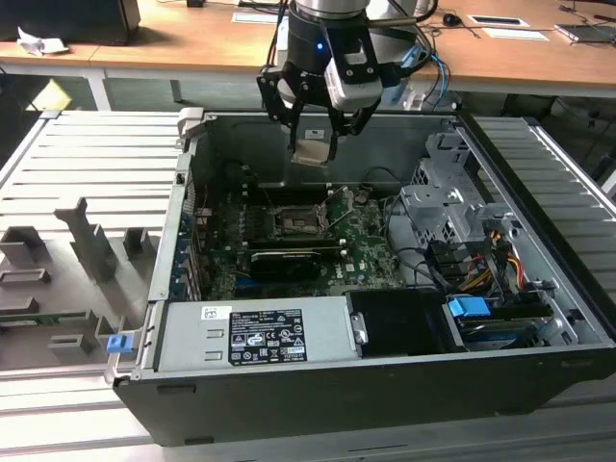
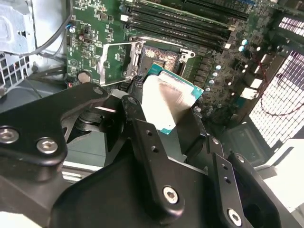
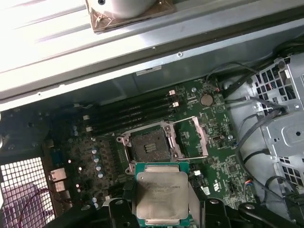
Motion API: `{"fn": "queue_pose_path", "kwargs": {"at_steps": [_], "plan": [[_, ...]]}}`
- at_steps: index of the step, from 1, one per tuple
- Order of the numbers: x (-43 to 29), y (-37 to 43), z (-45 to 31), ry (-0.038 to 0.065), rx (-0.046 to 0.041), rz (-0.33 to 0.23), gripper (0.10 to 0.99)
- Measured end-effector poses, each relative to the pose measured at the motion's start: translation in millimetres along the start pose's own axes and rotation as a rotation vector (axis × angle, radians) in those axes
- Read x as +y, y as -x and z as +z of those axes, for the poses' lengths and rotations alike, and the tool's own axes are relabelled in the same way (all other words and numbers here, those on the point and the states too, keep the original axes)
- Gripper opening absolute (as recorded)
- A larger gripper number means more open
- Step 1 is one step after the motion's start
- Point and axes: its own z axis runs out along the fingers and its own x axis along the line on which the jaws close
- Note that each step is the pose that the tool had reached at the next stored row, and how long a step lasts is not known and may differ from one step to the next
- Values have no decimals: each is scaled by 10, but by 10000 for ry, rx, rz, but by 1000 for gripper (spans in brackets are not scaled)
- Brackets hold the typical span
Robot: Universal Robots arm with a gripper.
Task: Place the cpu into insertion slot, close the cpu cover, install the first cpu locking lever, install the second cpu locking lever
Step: 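Place the cpu into insertion slot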
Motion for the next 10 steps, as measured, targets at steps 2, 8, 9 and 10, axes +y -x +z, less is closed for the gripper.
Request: {"fn": "queue_pose_path", "kwargs": {"at_steps": [2,8,9,10], "plan": [[0,0,2,5,-22,247,525],[-1,0,5,21,-87,979,525],[0,0,6,23,-99,1115,525],[-1,0,7,25,-110,1241,525]]}}
